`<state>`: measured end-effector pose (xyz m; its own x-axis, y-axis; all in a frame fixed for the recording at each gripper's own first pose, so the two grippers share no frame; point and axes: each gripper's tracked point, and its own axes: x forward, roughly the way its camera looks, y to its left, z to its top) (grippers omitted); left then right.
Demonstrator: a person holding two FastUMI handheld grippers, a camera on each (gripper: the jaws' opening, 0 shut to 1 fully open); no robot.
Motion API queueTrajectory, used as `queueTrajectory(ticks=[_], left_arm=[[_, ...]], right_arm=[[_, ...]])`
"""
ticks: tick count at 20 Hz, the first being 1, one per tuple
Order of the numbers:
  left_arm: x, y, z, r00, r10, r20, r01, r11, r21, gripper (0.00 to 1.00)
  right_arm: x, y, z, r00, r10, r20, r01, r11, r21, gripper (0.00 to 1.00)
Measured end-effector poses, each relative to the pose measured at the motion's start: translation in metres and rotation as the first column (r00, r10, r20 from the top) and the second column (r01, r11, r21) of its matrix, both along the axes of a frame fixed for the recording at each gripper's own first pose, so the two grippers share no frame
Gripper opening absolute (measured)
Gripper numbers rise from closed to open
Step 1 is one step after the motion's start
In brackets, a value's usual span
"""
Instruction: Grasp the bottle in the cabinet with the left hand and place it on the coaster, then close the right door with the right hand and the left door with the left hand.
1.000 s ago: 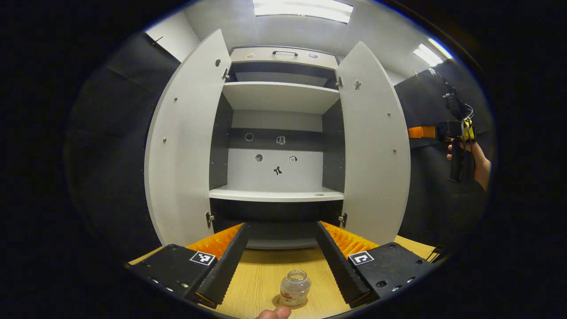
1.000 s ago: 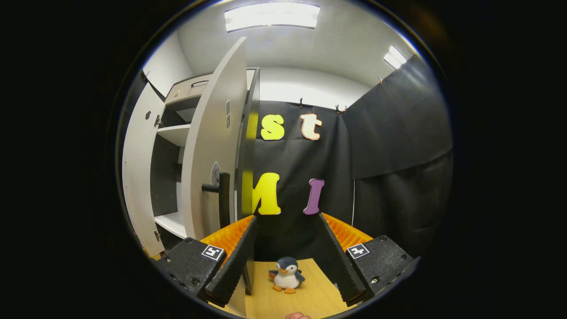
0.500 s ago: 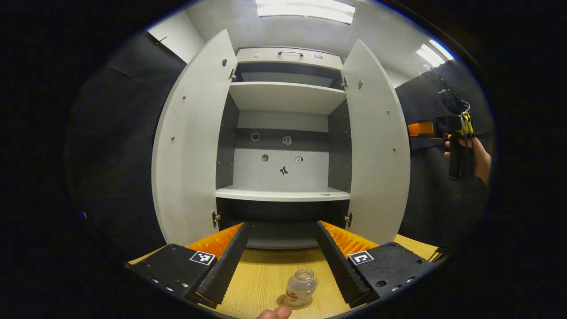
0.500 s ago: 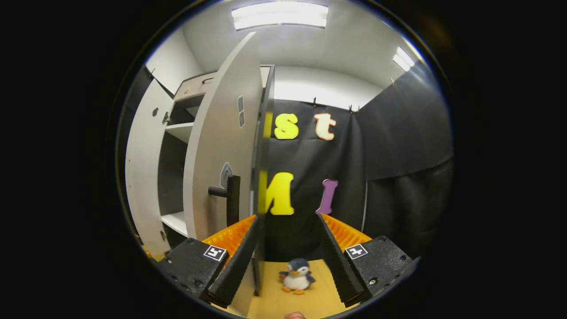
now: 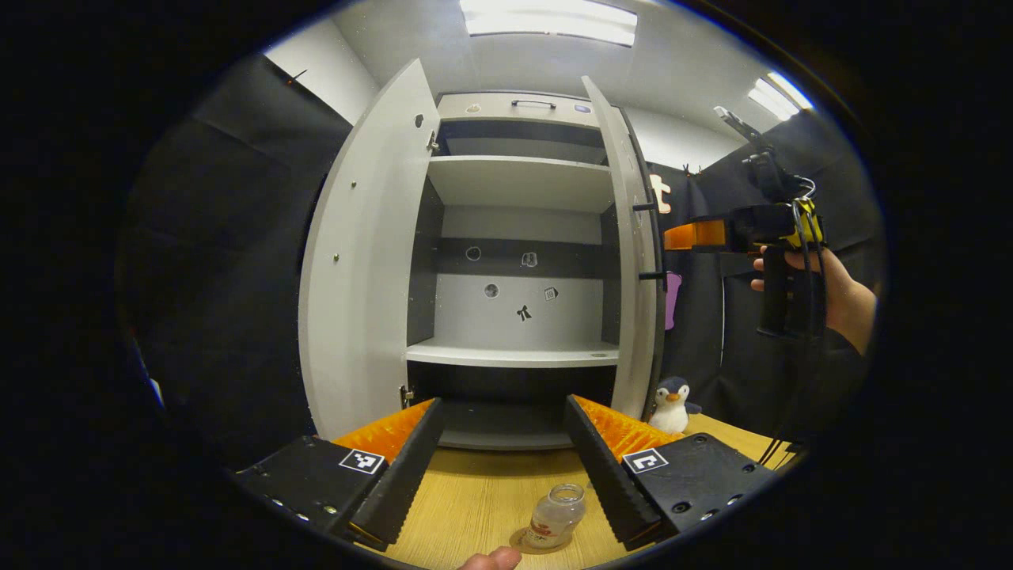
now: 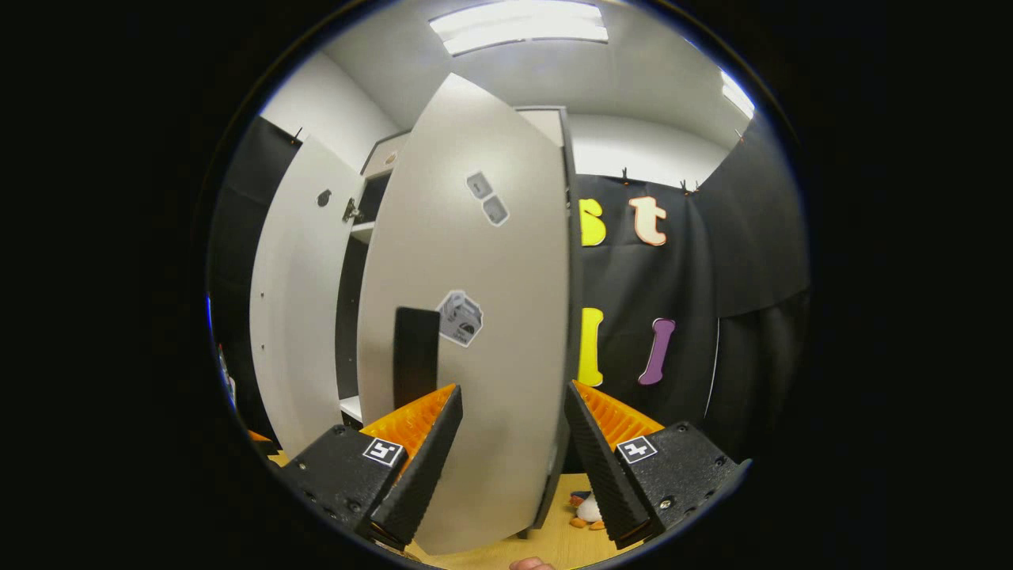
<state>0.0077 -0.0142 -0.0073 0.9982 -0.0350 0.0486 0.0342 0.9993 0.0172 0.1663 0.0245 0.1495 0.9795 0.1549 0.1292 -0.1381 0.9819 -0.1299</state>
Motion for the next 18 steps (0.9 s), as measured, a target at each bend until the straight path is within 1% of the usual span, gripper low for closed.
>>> queueTrajectory(ticks=[3,7,8,12,18], left_arm=[[0.0,0.007,0.004,1.0,0.019,0.007,-0.019,1.0,-0.004,0.93],[-0.001,0.013,0.008,0.999,0.032,0.004,-0.032,0.999,-0.01,0.93],[-0.001,0.016,0.01,0.999,0.038,0.004,-0.038,0.999,-0.011,0.93],[-0.006,0.011,0.016,1.0,0.02,0.008,-0.02,1.0,-0.009,0.93],[-0.008,0.005,0.031,0.999,0.011,0.037,-0.011,1.0,0.004,0.93]], right_arm=[[-0.009,-0.003,-0.001,1.0,0.001,0.0,-0.001,1.0,0.006,0.81],[-0.041,-0.017,-0.019,1.0,-0.02,0.0,0.02,0.998,0.061,0.8],[-0.05,-0.019,-0.027,1.0,-0.022,-0.004,0.022,0.998,0.063,0.8],[-0.088,-0.027,-0.061,0.998,-0.064,-0.015,0.065,0.996,0.064,0.81],[-0.127,-0.026,-0.128,0.994,-0.085,-0.068,0.09,0.993,0.074,0.81]])
